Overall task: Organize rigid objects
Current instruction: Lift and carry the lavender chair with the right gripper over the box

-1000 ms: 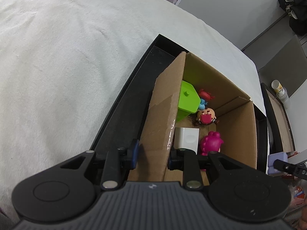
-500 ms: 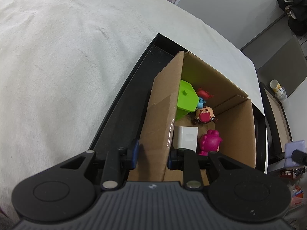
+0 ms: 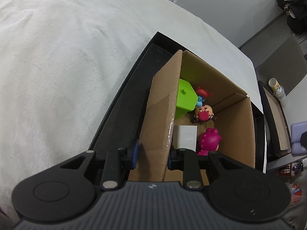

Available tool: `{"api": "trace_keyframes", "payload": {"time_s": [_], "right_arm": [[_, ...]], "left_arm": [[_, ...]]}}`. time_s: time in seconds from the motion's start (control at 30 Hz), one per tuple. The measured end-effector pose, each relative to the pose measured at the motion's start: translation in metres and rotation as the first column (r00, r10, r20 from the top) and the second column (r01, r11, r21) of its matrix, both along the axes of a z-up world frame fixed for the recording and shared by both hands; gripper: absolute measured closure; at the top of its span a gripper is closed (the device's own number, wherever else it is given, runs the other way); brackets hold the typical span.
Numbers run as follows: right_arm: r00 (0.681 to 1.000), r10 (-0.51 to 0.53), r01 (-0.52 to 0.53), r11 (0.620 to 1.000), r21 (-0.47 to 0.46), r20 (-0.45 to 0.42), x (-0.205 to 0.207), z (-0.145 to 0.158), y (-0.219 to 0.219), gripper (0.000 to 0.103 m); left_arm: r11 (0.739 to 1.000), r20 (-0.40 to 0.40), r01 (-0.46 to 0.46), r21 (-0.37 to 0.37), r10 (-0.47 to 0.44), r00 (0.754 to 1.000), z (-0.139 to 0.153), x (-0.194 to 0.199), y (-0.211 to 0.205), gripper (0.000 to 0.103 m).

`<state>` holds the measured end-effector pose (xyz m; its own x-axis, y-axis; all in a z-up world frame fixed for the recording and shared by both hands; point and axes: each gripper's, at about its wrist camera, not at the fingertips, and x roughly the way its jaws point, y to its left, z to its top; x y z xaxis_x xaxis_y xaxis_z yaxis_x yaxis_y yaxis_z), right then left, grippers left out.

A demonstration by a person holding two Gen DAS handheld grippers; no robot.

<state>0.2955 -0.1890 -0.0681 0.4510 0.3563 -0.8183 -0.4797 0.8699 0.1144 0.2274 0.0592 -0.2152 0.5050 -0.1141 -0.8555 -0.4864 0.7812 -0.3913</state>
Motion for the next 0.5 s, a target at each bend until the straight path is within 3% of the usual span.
{"api": "trace_keyframes", "payload": {"time_s": [0.5], "right_arm": [[0.992, 0.106, -0.102, 0.993, 0.054, -0.068, -0.008, -0.017, 0.066, 0.059]], "left_arm": [[1.0, 0.005, 0.0, -0.024, 0.0, 1.0, -0.001, 0.0, 0.002, 0.076]]}}
